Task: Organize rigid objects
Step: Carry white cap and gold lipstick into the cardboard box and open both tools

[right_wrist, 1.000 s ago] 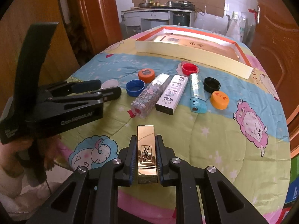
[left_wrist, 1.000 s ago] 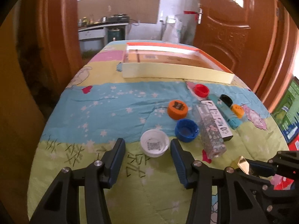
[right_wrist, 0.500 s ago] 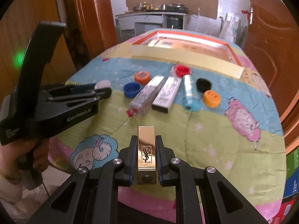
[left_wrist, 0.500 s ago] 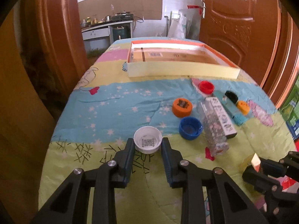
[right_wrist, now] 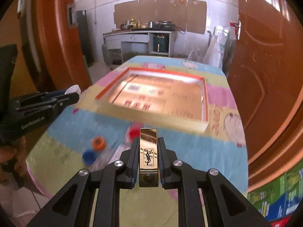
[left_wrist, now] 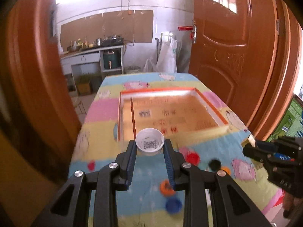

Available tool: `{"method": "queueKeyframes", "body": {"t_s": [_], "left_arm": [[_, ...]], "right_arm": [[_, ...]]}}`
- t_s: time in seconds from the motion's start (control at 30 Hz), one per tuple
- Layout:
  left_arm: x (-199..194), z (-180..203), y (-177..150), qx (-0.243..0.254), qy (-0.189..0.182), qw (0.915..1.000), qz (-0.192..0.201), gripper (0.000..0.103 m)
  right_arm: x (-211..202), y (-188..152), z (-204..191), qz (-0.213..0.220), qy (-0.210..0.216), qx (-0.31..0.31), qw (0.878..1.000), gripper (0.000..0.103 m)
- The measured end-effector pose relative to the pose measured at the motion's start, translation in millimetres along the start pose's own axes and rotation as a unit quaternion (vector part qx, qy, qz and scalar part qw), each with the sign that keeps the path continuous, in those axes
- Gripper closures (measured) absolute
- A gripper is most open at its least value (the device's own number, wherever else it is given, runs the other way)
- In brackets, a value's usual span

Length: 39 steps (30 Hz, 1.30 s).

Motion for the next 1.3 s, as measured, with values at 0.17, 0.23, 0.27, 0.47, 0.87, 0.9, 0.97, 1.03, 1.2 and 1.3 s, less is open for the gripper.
{"method": "queueKeyframes", "body": {"t_s": [0.17,0.23,0.27,0.47,0.87,0.9,0.97,1.03,1.2,1.3], "left_arm": [[42.0,-3.3,39.5,0.008,-0.017,0.9994,-0.03,0.073],[64.2,-6.7,50.5,0.006,-0.017,0.9988,-0.046,0.073],[75.5,-8.2,54.1,0.006,-0.014,0.9984,-0.055,0.073],[132.8,-23.3,54.1,-0.024,-0.018,0.9942,-0.103,0.073],[172.2,-37.7,35.0,-0.048,-0.013,0.9906,-0.127,0.073],[173.7,-38.7,32.9,-0.05,-0.012,0.9906,-0.126,0.073],[176.2,-40.6,30.0,-0.06,-0.016,0.9897,-0.129,0.073],[180.6,-43.5,25.2,-0.073,-0.026,0.9877,-0.136,0.072],[184.3,-42.5,17.7,-0.049,-0.005,0.9902,-0.131,0.056],[183.3,-38.3,16.1,-0.033,0.0,0.9913,-0.127,0.044]], "right_arm": [[29.2,50.1,25.6,-0.019,0.017,0.004,1.0,0.085],[44.0,65.2,34.0,-0.029,0.02,0.009,0.999,0.085],[53.7,72.9,38.9,-0.036,0.021,0.015,0.999,0.085],[109.7,96.6,56.6,-0.074,0.005,0.039,0.996,0.085],[179.6,81.2,71.7,-0.129,-0.025,0.062,0.989,0.085],[181.9,79.8,71.7,-0.131,-0.029,0.061,0.989,0.085],[185.8,76.5,70.9,-0.133,-0.033,0.06,0.989,0.085],[189.3,73.4,70.3,-0.136,-0.037,0.061,0.988,0.085],[195.3,70.0,70.1,-0.131,-0.038,0.067,0.988,0.083],[193.9,66.1,71.6,-0.127,-0.046,0.067,0.989,0.075]]}}
Point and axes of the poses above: each gripper's, at about its wrist camera, not at the fingertips, and x roughly the way its jaws point, z to its right, y to its top, the point moved 1 cm from there along x, roughly the way its jaws point, and after that the axes turned 4 degrees about -y, right-handed, at the moved point
